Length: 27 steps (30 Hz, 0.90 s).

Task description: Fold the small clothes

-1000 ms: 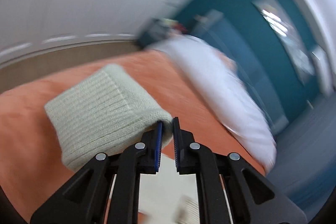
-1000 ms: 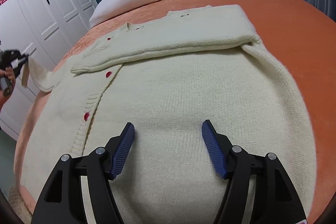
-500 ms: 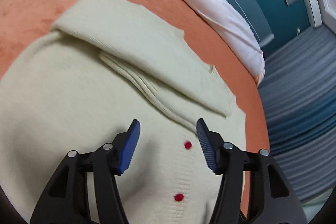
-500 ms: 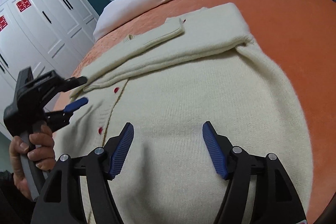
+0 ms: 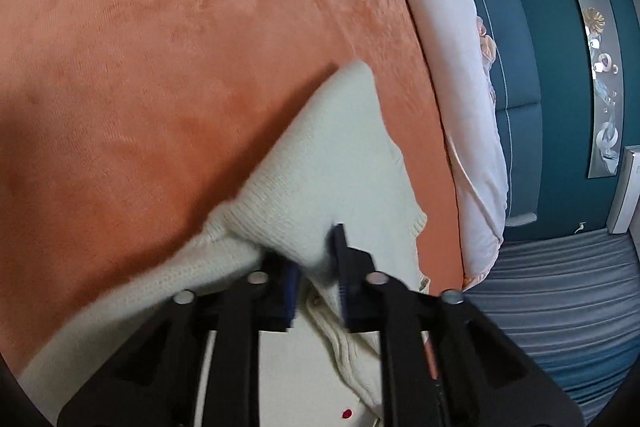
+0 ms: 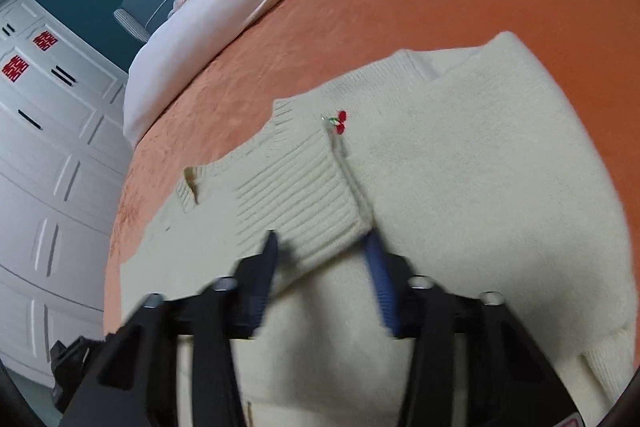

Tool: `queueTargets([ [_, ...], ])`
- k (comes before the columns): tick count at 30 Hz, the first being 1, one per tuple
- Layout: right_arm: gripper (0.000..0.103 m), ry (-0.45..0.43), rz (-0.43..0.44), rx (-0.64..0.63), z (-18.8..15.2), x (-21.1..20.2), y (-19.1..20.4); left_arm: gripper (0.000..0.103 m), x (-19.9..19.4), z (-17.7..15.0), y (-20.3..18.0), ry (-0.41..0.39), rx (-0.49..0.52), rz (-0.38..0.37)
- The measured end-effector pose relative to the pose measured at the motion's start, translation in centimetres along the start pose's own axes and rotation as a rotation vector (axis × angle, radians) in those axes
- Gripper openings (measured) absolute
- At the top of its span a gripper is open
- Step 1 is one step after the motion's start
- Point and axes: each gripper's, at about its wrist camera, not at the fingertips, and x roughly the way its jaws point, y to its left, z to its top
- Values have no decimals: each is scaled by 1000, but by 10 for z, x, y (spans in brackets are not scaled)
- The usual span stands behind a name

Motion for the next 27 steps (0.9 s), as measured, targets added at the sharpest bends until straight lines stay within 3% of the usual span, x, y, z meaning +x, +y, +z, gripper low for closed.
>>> queueTargets([
  [1, 10, -14, 41, 15, 4, -5, 6, 8, -6, 2, -3, -18, 13, -21],
  [4, 9, -189, 195, -51, 6, -65, 32, 8, -20, 6, -20, -64, 128, -60],
  [5, 9, -251, 218, -91, 1, -89, 37, 8, -18, 7, -21, -62, 157, -63],
  [7, 9, -306, 183, -140, -14, -111, 30, 9, -4, 3, -16, -19, 208, -17],
  [9, 9, -213, 43, -163, -32, -81, 6, 8, 16, -7, -3, 17, 238, 88],
  [11, 8, -48, -71, -124, -47, -32, -34, 9, 16, -13, 6, -9, 250, 62],
  [15, 7, -175, 92, -49, -42, -77, -30, 9, 12, -11, 5, 1, 257, 61],
  [17, 7, -220, 71, -128, -42, -88, -17, 9, 10, -13, 7, 0, 268, 62],
  [19, 7, -154, -23, -176, -45, -63, -21, 9, 11, -17, 6, -17, 302, 80],
  [20, 7, -78, -62, -166, -47, -42, -31, 9, 11, -19, 5, -24, 320, 86],
  [24, 8, -118, 38, -84, -48, -58, -43, 10, 11, -23, 6, -36, 392, 71],
  [27, 10, -41, 6, -85, -57, -54, -51, 13, 3, -24, 8, -27, 407, 49],
])
